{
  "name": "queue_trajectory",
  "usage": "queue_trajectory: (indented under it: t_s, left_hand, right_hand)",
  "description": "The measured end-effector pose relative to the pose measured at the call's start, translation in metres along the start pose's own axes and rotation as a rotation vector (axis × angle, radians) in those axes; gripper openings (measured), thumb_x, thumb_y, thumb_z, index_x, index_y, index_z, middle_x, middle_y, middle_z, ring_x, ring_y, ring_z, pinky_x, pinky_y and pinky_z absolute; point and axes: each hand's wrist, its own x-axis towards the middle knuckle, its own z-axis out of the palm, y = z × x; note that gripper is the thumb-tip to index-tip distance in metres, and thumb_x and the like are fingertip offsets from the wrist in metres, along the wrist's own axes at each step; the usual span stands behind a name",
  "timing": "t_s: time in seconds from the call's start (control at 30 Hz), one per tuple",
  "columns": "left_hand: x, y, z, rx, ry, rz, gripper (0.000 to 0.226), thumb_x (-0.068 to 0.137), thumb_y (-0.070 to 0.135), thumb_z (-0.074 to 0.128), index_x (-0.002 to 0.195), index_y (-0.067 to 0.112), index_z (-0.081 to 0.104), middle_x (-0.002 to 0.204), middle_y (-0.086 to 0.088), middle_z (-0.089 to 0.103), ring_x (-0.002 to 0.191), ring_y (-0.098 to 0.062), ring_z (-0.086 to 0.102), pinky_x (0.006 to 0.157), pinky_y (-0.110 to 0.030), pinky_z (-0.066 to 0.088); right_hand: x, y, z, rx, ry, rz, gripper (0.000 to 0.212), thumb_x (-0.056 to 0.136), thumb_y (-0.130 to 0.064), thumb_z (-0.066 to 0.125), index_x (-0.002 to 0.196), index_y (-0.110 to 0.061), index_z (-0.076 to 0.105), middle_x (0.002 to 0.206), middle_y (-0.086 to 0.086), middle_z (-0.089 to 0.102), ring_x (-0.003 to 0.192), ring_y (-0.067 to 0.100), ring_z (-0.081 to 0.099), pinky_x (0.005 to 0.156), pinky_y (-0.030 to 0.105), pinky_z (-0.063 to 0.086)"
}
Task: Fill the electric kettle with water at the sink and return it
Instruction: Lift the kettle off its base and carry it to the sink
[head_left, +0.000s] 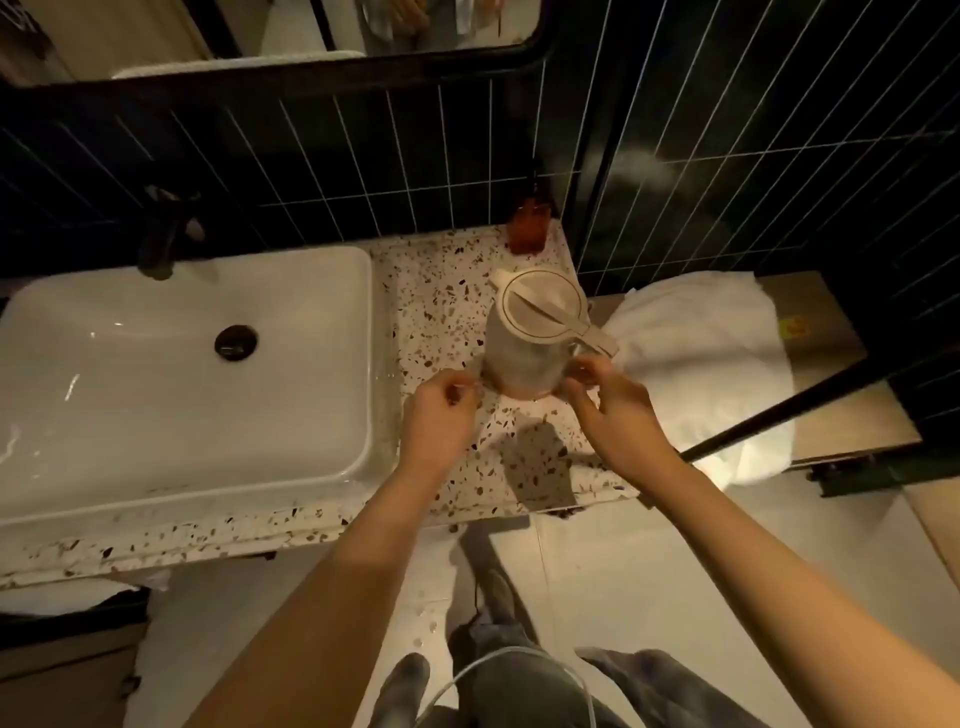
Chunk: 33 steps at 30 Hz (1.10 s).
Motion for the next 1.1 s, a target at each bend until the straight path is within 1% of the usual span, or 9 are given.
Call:
queue_trajectory:
  t_s: [0.17,0.3,0.47,0.6,0.73,0.8,0.9,1.0,1.1]
  left_hand:
    - [0.050,0.022,0.016,-0.050,-0.013,-0.020,0.014,0.092,0.020,0.057,0.095,0.017,0.070,0.088,0.001,0.070,0.086,-0.021,0.067,0.080,-0.037,0.055]
    - [0.082,0.036,0.031,-0.103,-0.006,-0.053,0.023,0.095,0.026,0.057,0.113,0.013,0.063,0.098,0.006,0.061,0.094,-0.012,0.056,0.073,-0.018,0.043]
    - [0.123,0.045,0.048,-0.223,-0.044,-0.264,0.061,0.092,0.037,0.059,0.143,0.010,0.040,0.140,-0.007,0.050,0.122,-0.023,0.050,0.093,-0.030,0.039]
    - [0.134,0.039,0.054,-0.277,-0.203,-0.355,0.080,0.085,0.049,0.064,0.148,0.014,0.031,0.149,-0.007,0.042,0.134,-0.026,0.041,0.105,-0.037,0.036]
    - [0.145,0.033,0.060,-0.397,-0.255,-0.451,0.105,0.052,0.064,0.075,0.142,0.020,0.046,0.140,-0.002,0.056,0.123,-0.023,0.054,0.106,-0.043,0.042]
    - [0.149,0.033,0.061,-0.414,-0.247,-0.454,0.092,0.056,0.060,0.075,0.137,0.021,0.053,0.132,-0.002,0.062,0.116,-0.022,0.059,0.102,-0.044,0.047]
    - [0.148,0.041,0.062,-0.433,-0.239,-0.433,0.050,0.082,0.038,0.069,0.127,0.018,0.060,0.116,-0.001,0.067,0.103,-0.020,0.062,0.086,-0.036,0.052]
    - [0.148,0.043,0.064,-0.540,-0.244,-0.464,0.025,0.089,0.024,0.064,0.112,0.017,0.063,0.097,0.000,0.068,0.090,-0.019,0.063,0.072,-0.032,0.050]
    - [0.147,0.042,0.064,-0.651,-0.264,-0.487,0.015,0.087,0.020,0.066,0.102,0.017,0.065,0.104,-0.007,0.071,0.101,-0.028,0.065,0.089,-0.042,0.053]
  right_hand:
    - [0.031,0.020,-0.011,0.067,0.182,0.151,0.037,0.095,-0.029,0.050,0.128,-0.012,0.054,0.121,0.011,0.061,0.110,0.026,0.057,0.095,0.043,0.048]
    - [0.044,0.035,-0.013,0.040,0.202,0.173,0.041,0.097,-0.028,0.049,0.131,-0.005,0.051,0.129,0.018,0.054,0.118,0.030,0.052,0.101,0.045,0.044]
    - [0.067,0.047,-0.005,0.100,0.110,0.268,0.041,0.098,-0.037,0.039,0.107,-0.005,0.064,0.110,0.016,0.064,0.103,0.029,0.059,0.088,0.036,0.045]
    - [0.077,0.050,-0.007,0.274,0.030,0.363,0.053,0.101,-0.043,0.031,0.070,-0.006,0.051,0.075,0.015,0.058,0.069,0.024,0.052,0.068,0.035,0.039]
    - [0.084,0.060,-0.006,0.417,-0.019,0.401,0.070,0.093,-0.061,0.036,0.070,0.005,0.048,0.076,0.035,0.053,0.068,0.025,0.050,0.071,0.039,0.041]
    - [0.088,0.067,-0.004,0.447,-0.051,0.409,0.090,0.083,-0.074,0.037,0.086,0.014,0.052,0.091,0.041,0.057,0.076,0.039,0.058,0.084,0.052,0.049]
    - [0.091,0.072,-0.002,0.451,-0.085,0.404,0.102,0.077,-0.082,0.038,0.099,0.018,0.053,0.102,0.044,0.055,0.098,0.055,0.056,0.098,0.064,0.041]
    - [0.092,0.071,-0.002,0.434,-0.093,0.444,0.104,0.075,-0.085,0.040,0.105,0.013,0.058,0.105,0.039,0.061,0.102,0.050,0.059,0.100,0.059,0.043]
    - [0.092,0.068,-0.003,0.435,-0.136,0.456,0.076,0.085,-0.073,0.042,0.097,-0.004,0.074,0.095,0.018,0.075,0.097,0.029,0.069,0.098,0.039,0.048]
